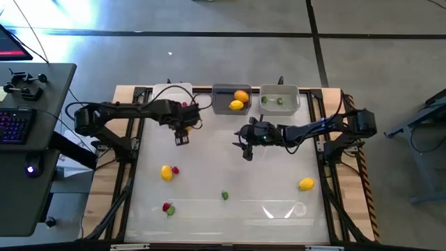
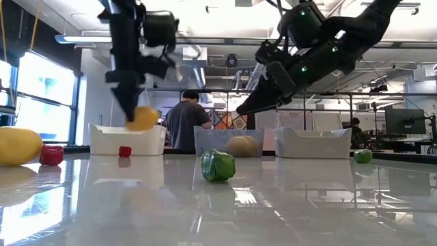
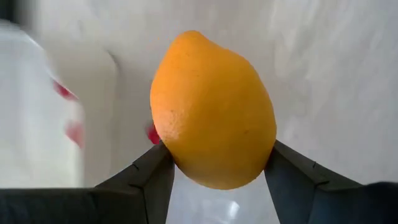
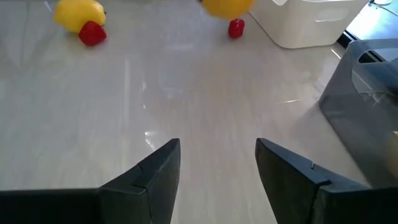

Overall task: Sort produce into baskets
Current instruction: Put the lemon into the black bin

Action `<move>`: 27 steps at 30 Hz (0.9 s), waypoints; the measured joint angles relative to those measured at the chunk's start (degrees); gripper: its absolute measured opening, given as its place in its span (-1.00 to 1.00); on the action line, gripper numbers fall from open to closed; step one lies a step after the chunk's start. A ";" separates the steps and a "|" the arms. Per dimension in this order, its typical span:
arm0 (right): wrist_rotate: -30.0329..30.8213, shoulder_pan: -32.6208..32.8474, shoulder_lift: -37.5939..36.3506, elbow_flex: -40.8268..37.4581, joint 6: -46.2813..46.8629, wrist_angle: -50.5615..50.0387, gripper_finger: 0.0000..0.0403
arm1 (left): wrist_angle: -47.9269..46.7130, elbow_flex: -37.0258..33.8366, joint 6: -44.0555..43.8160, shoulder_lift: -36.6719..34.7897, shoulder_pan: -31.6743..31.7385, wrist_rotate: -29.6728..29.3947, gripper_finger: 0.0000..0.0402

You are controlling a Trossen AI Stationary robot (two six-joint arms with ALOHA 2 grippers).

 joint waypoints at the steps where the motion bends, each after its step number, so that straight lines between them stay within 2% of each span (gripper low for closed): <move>1: 0.00 0.00 -0.36 0.00 -0.11 -0.55 0.00 | 0.16 1.41 1.34 0.08 0.04 -0.75 -0.03; 5: 0.78 0.02 -2.39 0.02 -0.47 -2.60 0.00 | 2.58 6.61 6.75 1.53 2.20 -4.05 -0.03; 9: 3.53 0.30 -4.44 0.02 -0.58 -5.41 0.00 | 6.54 11.59 11.97 4.56 4.70 -4.34 -0.04; 13: 4.78 0.66 -5.08 0.02 -1.00 -6.64 0.00 | 12.21 16.73 22.67 8.56 6.16 -4.08 -0.04; 17: 4.79 1.29 -5.08 0.02 -1.00 -6.90 0.00 | 13.04 22.76 32.96 13.36 7.59 -3.66 -0.04; 23: 4.79 1.62 -5.08 0.02 -0.74 -8.11 0.00 | 14.29 29.04 44.11 20.60 11.63 4.86 -0.04; 27: 4.79 1.62 -5.08 0.02 -0.57 -8.50 0.00 | 17.14 32.08 48.93 25.30 13.19 6.70 -0.04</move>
